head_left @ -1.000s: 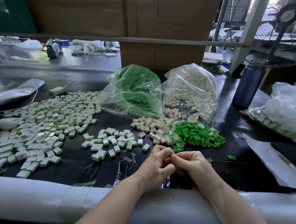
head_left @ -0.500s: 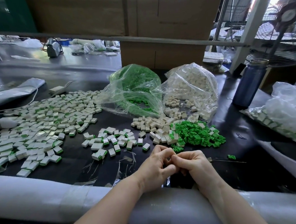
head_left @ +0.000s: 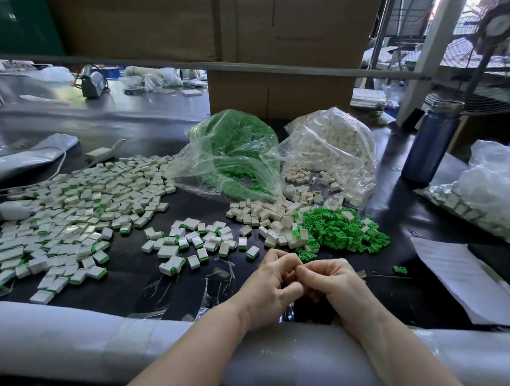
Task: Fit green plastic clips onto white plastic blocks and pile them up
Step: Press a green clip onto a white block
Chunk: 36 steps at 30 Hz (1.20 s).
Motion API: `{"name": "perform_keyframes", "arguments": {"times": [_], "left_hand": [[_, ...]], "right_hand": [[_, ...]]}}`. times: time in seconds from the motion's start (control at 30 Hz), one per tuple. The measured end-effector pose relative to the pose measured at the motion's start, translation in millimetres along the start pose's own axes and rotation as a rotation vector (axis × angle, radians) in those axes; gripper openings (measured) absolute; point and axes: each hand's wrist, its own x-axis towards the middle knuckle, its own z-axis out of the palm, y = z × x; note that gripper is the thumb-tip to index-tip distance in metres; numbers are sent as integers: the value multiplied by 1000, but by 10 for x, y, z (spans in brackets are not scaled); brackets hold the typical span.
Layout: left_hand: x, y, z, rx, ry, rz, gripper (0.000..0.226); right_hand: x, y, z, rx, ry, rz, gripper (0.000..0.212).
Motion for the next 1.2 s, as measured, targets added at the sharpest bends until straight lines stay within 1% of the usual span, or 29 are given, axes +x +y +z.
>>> {"name": "perform_keyframes", "arguments": {"times": [0.07, 0.17, 0.27, 0.57, 0.6, 0.67, 0.73, 0.83, 0.93, 1.03, 1.2], "left_hand": [[-2, -5, 3, -2, -7, 0, 20], [-13, 8, 10, -6, -18, -4, 9], [-4, -1, 14, 7, -11, -14, 11], [-4, 11, 6, 8, -4, -21, 13], [-3, 4, 4, 4, 2, -19, 13], [-4, -3, 2, -47, 22, -5, 13], [-9, -2, 0, -121, 62, 22, 10], [3, -34, -9, -104, 161, 38, 8], [14, -65, -16, -57, 228, 21, 6], [14, -66, -3, -76, 219, 27, 6], [6, -70, 0, -65, 192, 5, 13]], "right_hand": [[0, -2, 0, 32, -3, 12, 19], [-8, -11, -1, 42, 7, 15, 18], [-16, -21, 2, -4, 26, 16, 20], [-16, -20, 15, 3, 37, 6, 21], [-17, -22, 21, -2, 37, -3, 22], [-13, -22, 30, -25, 34, -35, 32], [-8, -32, 49, -45, 38, -62, 35], [9, -30, 51, -18, 107, -67, 30], [10, -19, 20, 12, 199, -66, 11], [-10, -19, 6, -63, 221, -107, 13], [-40, -40, 15, -156, 227, -168, 12]]}}
